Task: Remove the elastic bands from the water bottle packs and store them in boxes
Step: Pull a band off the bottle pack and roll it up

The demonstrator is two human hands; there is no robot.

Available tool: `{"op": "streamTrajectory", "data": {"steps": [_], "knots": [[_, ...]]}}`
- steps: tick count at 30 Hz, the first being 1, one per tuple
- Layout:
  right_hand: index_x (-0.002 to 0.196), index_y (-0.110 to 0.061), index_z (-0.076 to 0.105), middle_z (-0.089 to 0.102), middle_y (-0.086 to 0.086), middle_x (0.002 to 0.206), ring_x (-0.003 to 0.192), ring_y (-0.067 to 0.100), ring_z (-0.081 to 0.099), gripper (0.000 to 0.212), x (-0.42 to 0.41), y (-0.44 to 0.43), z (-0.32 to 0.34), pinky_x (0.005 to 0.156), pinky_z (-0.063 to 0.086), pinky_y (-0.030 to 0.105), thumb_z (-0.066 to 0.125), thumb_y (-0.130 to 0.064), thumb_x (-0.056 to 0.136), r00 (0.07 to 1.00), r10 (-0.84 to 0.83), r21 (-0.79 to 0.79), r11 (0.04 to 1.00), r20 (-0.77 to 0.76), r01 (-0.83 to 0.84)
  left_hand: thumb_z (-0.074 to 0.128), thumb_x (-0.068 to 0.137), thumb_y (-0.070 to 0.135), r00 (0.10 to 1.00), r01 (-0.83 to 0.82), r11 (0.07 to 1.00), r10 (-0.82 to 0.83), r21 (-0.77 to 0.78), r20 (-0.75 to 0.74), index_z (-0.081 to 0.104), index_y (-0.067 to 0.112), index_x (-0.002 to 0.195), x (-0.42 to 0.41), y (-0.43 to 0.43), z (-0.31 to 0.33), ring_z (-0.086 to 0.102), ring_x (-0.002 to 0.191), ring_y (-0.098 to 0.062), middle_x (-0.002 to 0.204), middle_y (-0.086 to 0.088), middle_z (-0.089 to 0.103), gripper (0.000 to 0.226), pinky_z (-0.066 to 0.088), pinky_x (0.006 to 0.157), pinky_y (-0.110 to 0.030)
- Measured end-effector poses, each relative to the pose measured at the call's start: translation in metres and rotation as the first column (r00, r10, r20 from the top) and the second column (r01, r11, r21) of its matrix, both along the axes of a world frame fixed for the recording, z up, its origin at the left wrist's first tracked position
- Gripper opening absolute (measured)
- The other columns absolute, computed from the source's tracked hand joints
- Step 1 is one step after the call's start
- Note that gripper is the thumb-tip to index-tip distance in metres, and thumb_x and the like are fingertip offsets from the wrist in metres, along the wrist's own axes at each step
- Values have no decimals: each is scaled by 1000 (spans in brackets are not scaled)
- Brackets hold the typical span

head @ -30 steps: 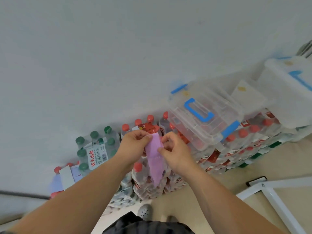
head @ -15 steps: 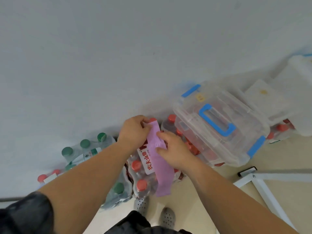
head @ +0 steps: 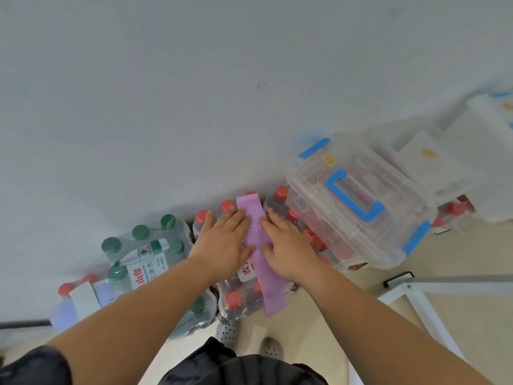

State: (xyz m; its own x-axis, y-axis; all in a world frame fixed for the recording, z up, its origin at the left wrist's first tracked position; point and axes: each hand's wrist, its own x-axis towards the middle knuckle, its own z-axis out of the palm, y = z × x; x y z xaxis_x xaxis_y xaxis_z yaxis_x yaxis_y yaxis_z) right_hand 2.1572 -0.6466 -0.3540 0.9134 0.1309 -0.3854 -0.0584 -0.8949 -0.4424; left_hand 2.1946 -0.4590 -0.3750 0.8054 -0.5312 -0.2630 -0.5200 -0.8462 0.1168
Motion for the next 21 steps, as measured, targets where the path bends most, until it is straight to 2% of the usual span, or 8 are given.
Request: {"op": "streamTrajectory", "data": {"steps": [4,10,13,15,17,19,20,21], "knots": [[160,-23,30,7,2,173,157,26,14,61,-13,1,10,125,22,46,50,-32,103,998,-15,58,998,61,12,28,98,62,995,-86,993,90,-81,35,28,21,156,-14,4,15,16,153,-25,166,-4,22,71,9,123,-54],[142,-24,55,37,5,161,145,31,34,44,-32,37,25,118,32,47,56,-35,100,970,56,113,990,235,-84,52,90,53,919,-367,903,389,-224,60,50,27,142,-71,48,41,43,138,-31,150,-5,49,59,34,114,-51],[139,-23,59,44,3,156,141,28,37,41,-45,72,32,116,34,44,58,-33,99,958,107,185,970,264,-160,63,89,48,869,-451,858,485,-246,100,64,21,129,-100,90,53,51,127,-30,137,-5,59,48,40,108,-46],[134,-21,62,49,0,149,137,23,41,38,-52,97,36,116,33,37,60,-34,99,951,145,233,949,272,-211,71,86,39,826,-488,815,547,-313,136,72,17,114,-114,125,57,58,113,-30,122,-6,66,36,46,98,-44],[130,-22,64,55,-5,138,130,15,45,34,-60,126,37,113,34,29,61,-36,99,948,185,260,932,259,-252,72,86,34,738,-584,710,667,-394,108,74,18,100,-126,161,55,61,101,-25,106,-1,70,22,50,88,-40],[124,-23,66,58,-8,129,122,11,49,30,-68,159,36,107,40,26,62,-37,98,951,201,306,913,236,-270,69,88,33,578,-723,491,816,-486,-34,71,26,88,-139,194,49,63,92,-18,91,12,69,7,50,80,-34],[121,-23,67,59,-8,126,119,11,50,27,-72,179,35,105,42,27,63,-36,98,952,210,331,902,221,-276,68,88,31,497,-768,382,862,-514,-102,68,30,82,-146,211,44,64,87,-14,85,16,67,6,48,74,-29],[118,-22,69,60,-7,123,117,12,51,25,-76,199,33,103,43,28,63,-35,97,953,223,349,893,206,-285,67,88,30,444,-794,312,884,-522,-147,65,32,78,-152,227,37,64,83,-11,80,17,66,11,45,68,-25]]}}
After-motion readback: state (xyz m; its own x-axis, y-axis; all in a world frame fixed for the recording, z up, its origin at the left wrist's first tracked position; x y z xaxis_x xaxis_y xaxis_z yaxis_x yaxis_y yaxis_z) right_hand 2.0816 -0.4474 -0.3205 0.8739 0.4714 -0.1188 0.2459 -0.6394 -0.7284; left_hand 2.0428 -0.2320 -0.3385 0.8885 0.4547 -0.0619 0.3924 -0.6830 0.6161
